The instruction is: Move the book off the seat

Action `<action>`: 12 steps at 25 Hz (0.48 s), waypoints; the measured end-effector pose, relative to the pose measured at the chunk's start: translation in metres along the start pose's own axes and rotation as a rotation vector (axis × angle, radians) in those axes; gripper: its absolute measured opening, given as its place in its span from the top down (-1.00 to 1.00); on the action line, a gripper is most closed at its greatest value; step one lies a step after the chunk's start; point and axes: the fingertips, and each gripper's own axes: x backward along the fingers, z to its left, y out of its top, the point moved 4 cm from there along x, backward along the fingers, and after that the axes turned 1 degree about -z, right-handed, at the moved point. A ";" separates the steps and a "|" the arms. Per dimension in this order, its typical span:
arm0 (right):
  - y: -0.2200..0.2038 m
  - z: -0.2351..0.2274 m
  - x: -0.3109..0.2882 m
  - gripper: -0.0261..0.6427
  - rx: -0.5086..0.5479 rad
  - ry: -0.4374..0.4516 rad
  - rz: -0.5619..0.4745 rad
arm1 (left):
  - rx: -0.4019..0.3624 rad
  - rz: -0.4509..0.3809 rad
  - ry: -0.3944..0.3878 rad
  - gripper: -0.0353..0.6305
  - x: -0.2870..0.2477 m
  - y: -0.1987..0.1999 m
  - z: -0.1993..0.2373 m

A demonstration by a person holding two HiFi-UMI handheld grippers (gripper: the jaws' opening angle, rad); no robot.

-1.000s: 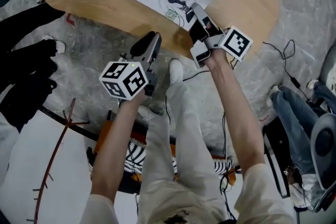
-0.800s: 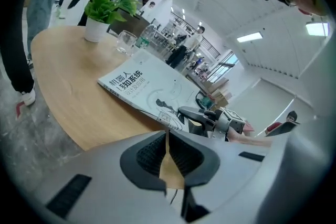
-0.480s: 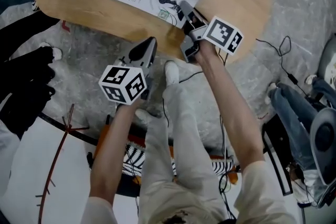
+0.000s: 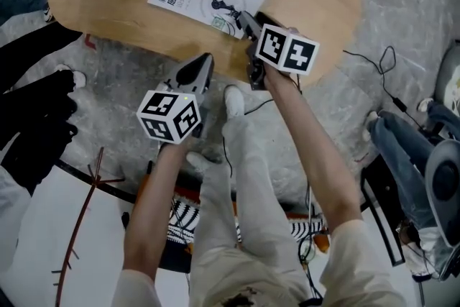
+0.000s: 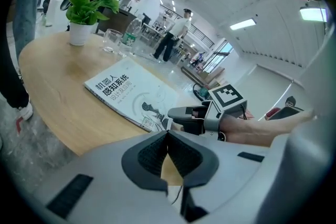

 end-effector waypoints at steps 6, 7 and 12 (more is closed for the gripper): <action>0.001 0.014 0.017 0.42 0.040 0.007 -0.004 | -0.017 0.006 0.006 0.87 0.009 0.008 -0.010; 0.001 0.017 0.021 0.43 0.056 0.003 -0.003 | -0.020 0.008 0.010 0.87 0.011 0.009 -0.012; -0.007 0.036 0.042 0.58 0.174 -0.001 -0.003 | -0.030 0.004 0.038 0.87 0.026 0.018 -0.021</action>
